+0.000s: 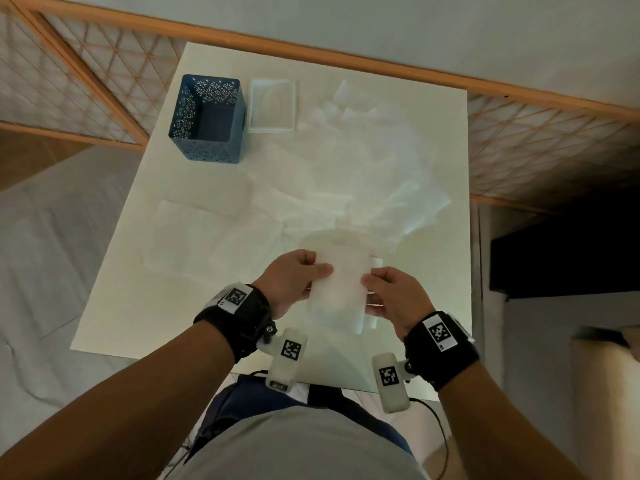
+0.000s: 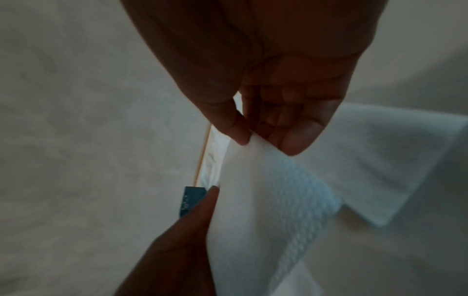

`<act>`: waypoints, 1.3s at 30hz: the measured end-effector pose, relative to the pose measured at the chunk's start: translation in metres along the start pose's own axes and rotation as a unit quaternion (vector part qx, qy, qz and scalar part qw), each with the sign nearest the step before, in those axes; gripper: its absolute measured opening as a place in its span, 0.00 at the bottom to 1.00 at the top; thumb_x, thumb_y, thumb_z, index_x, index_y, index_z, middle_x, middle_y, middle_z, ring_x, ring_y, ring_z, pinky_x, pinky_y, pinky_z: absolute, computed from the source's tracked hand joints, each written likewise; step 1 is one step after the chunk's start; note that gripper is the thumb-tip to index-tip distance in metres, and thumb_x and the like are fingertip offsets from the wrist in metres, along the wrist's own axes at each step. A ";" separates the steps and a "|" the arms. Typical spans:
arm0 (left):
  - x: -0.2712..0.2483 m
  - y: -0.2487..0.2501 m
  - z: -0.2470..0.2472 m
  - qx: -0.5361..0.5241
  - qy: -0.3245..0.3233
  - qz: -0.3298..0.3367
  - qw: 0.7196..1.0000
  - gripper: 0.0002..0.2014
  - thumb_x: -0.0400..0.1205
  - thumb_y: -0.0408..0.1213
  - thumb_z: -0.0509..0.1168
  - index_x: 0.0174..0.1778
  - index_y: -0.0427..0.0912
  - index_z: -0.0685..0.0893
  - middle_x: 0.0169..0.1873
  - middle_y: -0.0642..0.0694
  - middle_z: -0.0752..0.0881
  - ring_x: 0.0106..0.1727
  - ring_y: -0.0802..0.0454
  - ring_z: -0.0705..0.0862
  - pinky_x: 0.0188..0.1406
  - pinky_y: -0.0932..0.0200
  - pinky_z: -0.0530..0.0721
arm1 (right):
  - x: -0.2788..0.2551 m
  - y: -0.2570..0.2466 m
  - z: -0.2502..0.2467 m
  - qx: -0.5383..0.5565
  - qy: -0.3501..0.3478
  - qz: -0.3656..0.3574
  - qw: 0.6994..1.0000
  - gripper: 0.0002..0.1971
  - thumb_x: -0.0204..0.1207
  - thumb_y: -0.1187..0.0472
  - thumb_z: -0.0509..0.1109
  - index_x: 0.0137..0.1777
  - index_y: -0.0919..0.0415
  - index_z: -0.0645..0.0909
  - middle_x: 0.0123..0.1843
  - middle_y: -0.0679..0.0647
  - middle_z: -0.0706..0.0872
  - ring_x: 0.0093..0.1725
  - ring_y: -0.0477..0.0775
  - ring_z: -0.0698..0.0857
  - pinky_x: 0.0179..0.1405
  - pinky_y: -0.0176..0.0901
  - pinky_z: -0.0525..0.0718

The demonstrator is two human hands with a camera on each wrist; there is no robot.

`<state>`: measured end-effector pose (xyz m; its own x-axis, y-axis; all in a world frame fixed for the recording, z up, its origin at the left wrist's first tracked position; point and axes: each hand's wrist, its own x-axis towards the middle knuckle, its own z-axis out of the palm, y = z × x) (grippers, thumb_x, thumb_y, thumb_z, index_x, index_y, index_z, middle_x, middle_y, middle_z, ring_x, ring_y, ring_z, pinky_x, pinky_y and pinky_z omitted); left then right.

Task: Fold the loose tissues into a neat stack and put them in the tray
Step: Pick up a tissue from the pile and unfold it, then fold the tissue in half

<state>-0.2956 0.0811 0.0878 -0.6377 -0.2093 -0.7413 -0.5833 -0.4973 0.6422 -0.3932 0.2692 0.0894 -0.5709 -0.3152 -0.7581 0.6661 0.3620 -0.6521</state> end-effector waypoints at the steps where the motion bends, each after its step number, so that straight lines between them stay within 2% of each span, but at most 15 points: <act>1: 0.005 -0.010 0.002 0.029 0.005 -0.001 1.000 0.07 0.86 0.30 0.74 0.58 0.35 0.87 0.53 0.38 0.92 0.48 0.46 0.92 0.53 0.50 0.94 | 0.003 0.010 -0.005 -0.033 0.023 0.004 0.999 0.06 0.82 0.65 0.75 0.57 0.64 0.86 0.51 0.62 0.93 0.41 0.58 0.90 0.38 0.48 0.91; 4: 0.018 -0.033 0.008 0.131 0.029 -0.002 0.991 0.03 0.85 0.32 0.74 0.46 0.37 0.88 0.43 0.39 0.91 0.43 0.46 0.90 0.61 0.38 0.92 | 0.011 0.034 -0.017 -0.127 0.067 -0.011 0.990 0.03 0.81 0.62 0.75 0.52 0.59 0.88 0.47 0.60 0.93 0.38 0.55 0.89 0.33 0.44 0.87; 7: 0.030 -0.045 0.013 0.238 0.049 0.014 0.970 0.09 0.84 0.34 0.73 0.39 0.35 0.87 0.32 0.42 0.89 0.34 0.47 0.86 0.53 0.40 0.92 | 0.017 0.046 -0.024 -0.184 0.088 -0.031 0.979 0.01 0.82 0.61 0.75 0.49 0.56 0.88 0.45 0.57 0.94 0.37 0.54 0.91 0.33 0.45 0.87; 9: 0.038 -0.044 0.017 0.286 0.074 0.033 0.955 0.10 0.83 0.36 0.73 0.35 0.39 0.87 0.27 0.47 0.87 0.32 0.48 0.85 0.48 0.44 0.91 | 0.024 0.049 -0.028 -0.196 0.103 -0.037 0.974 0.02 0.82 0.59 0.75 0.48 0.56 0.88 0.43 0.56 0.94 0.36 0.52 0.91 0.35 0.48 0.89; 11: 0.047 -0.040 0.022 0.294 0.102 0.056 0.949 0.07 0.81 0.37 0.75 0.38 0.43 0.88 0.30 0.48 0.88 0.35 0.46 0.86 0.49 0.45 0.90 | 0.031 0.049 -0.031 -0.211 0.118 -0.042 0.969 0.03 0.81 0.58 0.76 0.47 0.56 0.88 0.40 0.55 0.93 0.35 0.51 0.90 0.40 0.52 0.91; 13: 0.056 -0.037 0.028 0.296 0.116 0.070 0.946 0.05 0.81 0.39 0.77 0.43 0.43 0.89 0.33 0.47 0.90 0.38 0.45 0.87 0.51 0.45 0.90 | 0.039 0.048 -0.034 -0.217 0.131 -0.047 0.966 0.03 0.81 0.58 0.75 0.47 0.55 0.88 0.38 0.53 0.93 0.34 0.50 0.90 0.44 0.54 0.91; 18: 0.074 -0.042 0.035 0.264 0.142 0.043 0.953 0.06 0.78 0.41 0.79 0.41 0.44 0.89 0.33 0.46 0.92 0.41 0.40 0.93 0.52 0.38 0.93 | 0.053 0.044 -0.039 -0.237 0.153 -0.047 0.958 0.04 0.81 0.57 0.75 0.45 0.54 0.88 0.38 0.52 0.92 0.40 0.56 0.92 0.47 0.53 0.92; 24: 0.084 -0.050 0.037 0.265 0.154 0.016 0.952 0.06 0.78 0.41 0.78 0.39 0.46 0.88 0.26 0.51 0.89 0.34 0.46 0.88 0.52 0.38 0.93 | 0.068 0.042 -0.040 -0.272 0.157 -0.047 0.948 0.05 0.81 0.55 0.74 0.43 0.51 0.87 0.40 0.51 0.92 0.44 0.58 0.91 0.50 0.56 0.92; 28: 0.089 -0.052 0.038 0.267 0.165 0.018 0.949 0.06 0.80 0.42 0.76 0.41 0.49 0.87 0.34 0.48 0.91 0.42 0.42 0.92 0.52 0.39 0.93 | 0.073 0.039 -0.036 -0.288 0.155 -0.041 0.944 0.05 0.80 0.55 0.73 0.43 0.52 0.87 0.40 0.52 0.92 0.44 0.58 0.92 0.49 0.55 0.92; 33: 0.088 -0.052 0.042 0.283 0.168 0.021 0.944 0.08 0.82 0.48 0.74 0.42 0.50 0.85 0.39 0.47 0.92 0.43 0.43 0.92 0.46 0.45 0.93 | 0.077 0.039 -0.031 -0.319 0.160 -0.019 0.934 0.08 0.81 0.55 0.71 0.50 0.56 0.90 0.42 0.49 0.91 0.43 0.53 0.88 0.41 0.41 0.81; 36: 0.080 -0.048 0.040 0.310 0.174 0.029 0.934 0.11 0.82 0.51 0.74 0.45 0.49 0.83 0.41 0.48 0.90 0.43 0.48 0.89 0.36 0.56 0.81 | 0.077 0.037 -0.030 -0.323 0.168 -0.006 0.931 0.07 0.81 0.55 0.71 0.50 0.55 0.88 0.41 0.49 0.89 0.42 0.54 0.86 0.41 0.42 0.79; 39: 0.063 -0.036 0.025 0.359 0.205 0.062 0.909 0.09 0.85 0.49 0.71 0.46 0.48 0.83 0.41 0.52 0.87 0.41 0.52 0.85 0.33 0.61 0.74 | 0.075 0.035 -0.029 -0.325 0.176 -0.010 0.929 0.05 0.80 0.55 0.71 0.50 0.56 0.85 0.43 0.49 0.87 0.45 0.57 0.86 0.41 0.44 0.78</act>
<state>-0.3270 0.1071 0.0231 -0.5662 -0.5953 -0.5701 -0.7909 0.1976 0.5791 -0.4264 0.2842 0.0096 -0.7780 -0.0623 -0.6252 0.2888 0.8483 -0.4438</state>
